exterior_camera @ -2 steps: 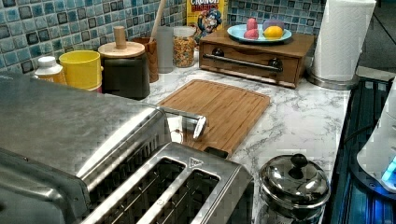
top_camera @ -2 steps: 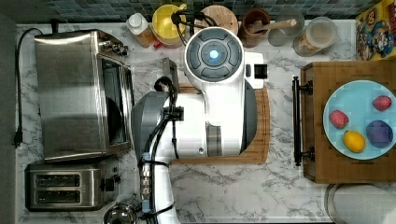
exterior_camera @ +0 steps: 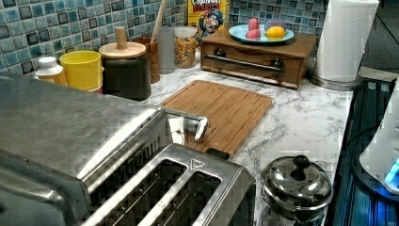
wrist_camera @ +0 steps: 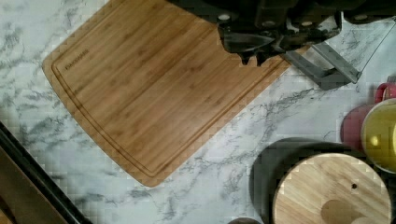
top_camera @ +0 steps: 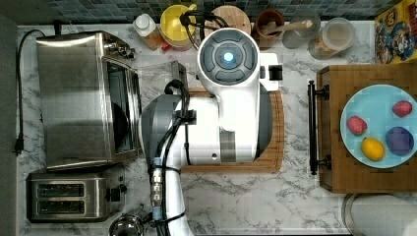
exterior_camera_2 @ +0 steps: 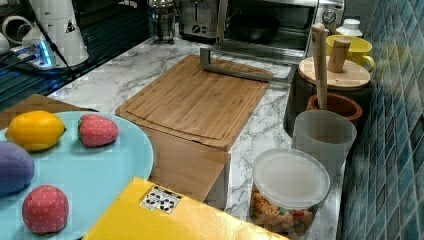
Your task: Close the oven.
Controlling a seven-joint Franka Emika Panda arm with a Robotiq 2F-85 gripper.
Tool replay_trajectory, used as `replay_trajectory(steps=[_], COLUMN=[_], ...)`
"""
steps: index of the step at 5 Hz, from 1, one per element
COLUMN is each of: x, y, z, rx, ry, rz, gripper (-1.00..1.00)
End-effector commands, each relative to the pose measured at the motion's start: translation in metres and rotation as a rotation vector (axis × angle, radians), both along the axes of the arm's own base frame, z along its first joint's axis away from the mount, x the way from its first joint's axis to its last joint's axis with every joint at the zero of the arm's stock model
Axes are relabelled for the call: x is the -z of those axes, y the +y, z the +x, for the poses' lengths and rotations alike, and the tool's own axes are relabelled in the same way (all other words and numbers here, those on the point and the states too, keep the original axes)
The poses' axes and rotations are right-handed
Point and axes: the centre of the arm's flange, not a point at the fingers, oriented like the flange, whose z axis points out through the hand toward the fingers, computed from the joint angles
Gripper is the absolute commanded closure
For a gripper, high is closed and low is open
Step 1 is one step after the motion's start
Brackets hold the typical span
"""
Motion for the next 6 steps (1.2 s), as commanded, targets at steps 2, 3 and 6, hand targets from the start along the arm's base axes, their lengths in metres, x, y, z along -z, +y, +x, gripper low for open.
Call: replay_trajectory(steps=[2,3,6], x=[0.083,0.107,0.183], y=[-0.036,-0.020,-0.030], z=[-0.012,-0.005,0.013], rx=[-0.511,-0.646,-0.762], ry=[-0.031,-0.027,-0.146], rz=[0.179,0.234,0.481], gripper=[1.00,1.00,1.00])
